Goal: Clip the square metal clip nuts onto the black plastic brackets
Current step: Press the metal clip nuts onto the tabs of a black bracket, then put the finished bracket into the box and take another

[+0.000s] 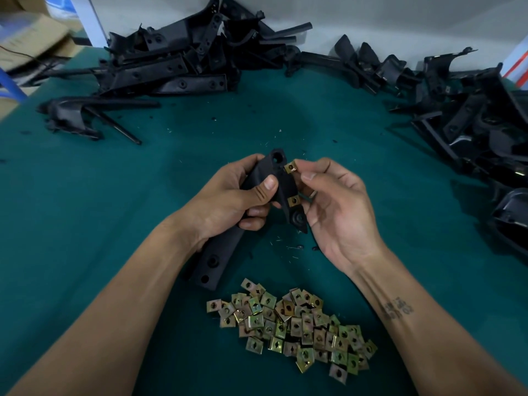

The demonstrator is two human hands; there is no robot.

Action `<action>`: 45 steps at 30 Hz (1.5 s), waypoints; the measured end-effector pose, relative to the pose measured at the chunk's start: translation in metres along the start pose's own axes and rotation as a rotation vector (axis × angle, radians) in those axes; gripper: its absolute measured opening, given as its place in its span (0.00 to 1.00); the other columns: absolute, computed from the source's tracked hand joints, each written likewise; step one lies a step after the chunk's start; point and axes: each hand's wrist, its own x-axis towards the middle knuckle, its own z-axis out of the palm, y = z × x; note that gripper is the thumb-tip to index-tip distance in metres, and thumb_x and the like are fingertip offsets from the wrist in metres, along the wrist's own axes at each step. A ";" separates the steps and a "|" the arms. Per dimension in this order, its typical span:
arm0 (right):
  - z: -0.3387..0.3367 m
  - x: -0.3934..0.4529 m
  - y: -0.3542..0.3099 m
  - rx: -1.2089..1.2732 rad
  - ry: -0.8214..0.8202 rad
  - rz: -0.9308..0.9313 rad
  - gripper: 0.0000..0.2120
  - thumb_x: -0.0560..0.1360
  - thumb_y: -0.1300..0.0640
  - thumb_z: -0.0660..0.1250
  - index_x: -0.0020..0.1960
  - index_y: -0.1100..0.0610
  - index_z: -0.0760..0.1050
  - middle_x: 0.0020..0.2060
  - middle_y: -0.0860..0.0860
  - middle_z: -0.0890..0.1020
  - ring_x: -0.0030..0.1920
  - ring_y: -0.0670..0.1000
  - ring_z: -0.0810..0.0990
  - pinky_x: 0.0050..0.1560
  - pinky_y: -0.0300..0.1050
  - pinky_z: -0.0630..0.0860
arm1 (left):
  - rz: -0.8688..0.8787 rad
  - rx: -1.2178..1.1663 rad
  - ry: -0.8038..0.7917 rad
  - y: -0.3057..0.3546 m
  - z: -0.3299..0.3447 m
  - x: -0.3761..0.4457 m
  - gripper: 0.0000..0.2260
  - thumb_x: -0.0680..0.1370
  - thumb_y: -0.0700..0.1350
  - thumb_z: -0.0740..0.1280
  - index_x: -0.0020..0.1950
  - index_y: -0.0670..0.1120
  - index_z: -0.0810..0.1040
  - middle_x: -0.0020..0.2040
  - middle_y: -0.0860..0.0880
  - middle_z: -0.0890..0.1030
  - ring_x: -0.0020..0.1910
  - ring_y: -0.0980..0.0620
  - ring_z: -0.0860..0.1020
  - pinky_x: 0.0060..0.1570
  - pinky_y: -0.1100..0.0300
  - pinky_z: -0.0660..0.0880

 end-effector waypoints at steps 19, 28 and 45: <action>-0.007 -0.001 -0.006 -0.020 -0.265 0.077 0.08 0.75 0.64 0.65 0.53 0.63 0.77 0.58 0.59 0.81 0.53 0.57 0.81 0.59 0.59 0.77 | -0.009 0.006 0.000 0.002 0.000 -0.002 0.11 0.80 0.43 0.62 0.60 0.39 0.70 0.37 0.44 0.75 0.27 0.55 0.62 0.23 0.65 0.64; -0.003 -0.013 -0.031 -0.047 -0.226 0.041 0.21 0.78 0.64 0.61 0.70 0.65 0.73 0.64 0.62 0.80 0.62 0.63 0.78 0.62 0.56 0.75 | 0.129 -0.120 0.194 0.018 0.024 -0.006 0.09 0.82 0.46 0.61 0.53 0.39 0.71 0.38 0.46 0.75 0.29 0.55 0.68 0.26 0.65 0.68; -0.121 -0.356 -0.073 0.078 1.104 -0.253 0.08 0.79 0.67 0.63 0.55 0.64 0.79 0.42 0.57 0.83 0.40 0.51 0.82 0.42 0.40 0.79 | 0.186 0.588 -0.405 -0.101 0.373 -0.111 0.22 0.78 0.43 0.60 0.73 0.50 0.68 0.63 0.50 0.80 0.62 0.52 0.77 0.63 0.57 0.71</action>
